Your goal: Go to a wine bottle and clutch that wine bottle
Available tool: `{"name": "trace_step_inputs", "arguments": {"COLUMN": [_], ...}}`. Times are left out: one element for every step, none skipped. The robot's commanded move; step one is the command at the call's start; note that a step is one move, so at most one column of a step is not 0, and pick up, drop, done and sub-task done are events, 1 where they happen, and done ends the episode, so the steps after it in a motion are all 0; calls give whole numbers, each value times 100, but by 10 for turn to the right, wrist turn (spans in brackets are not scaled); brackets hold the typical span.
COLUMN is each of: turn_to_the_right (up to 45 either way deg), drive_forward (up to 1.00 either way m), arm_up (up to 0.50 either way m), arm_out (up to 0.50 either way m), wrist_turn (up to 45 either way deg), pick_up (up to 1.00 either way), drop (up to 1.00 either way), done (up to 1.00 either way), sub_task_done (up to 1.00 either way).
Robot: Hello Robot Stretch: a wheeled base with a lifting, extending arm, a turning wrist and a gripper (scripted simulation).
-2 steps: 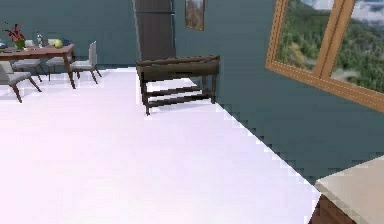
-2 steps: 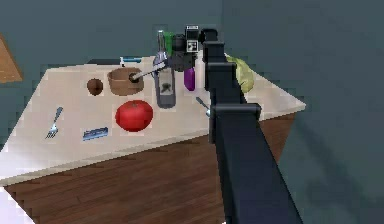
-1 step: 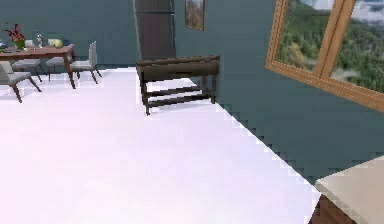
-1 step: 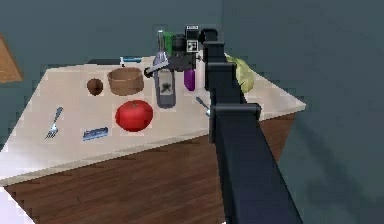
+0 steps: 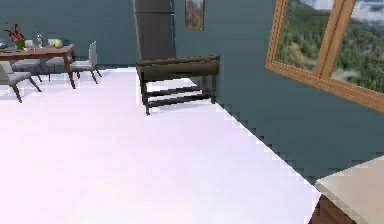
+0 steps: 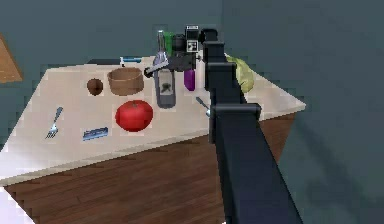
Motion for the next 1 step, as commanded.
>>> {"name": "trace_step_inputs", "arguments": {"turn_to_the_right": [0], "drive_forward": [0], "arm_up": [0], "arm_out": [0], "wrist_turn": [0], "pick_up": [0], "drop": [0], "done": [100], "sub_task_done": [0]}}
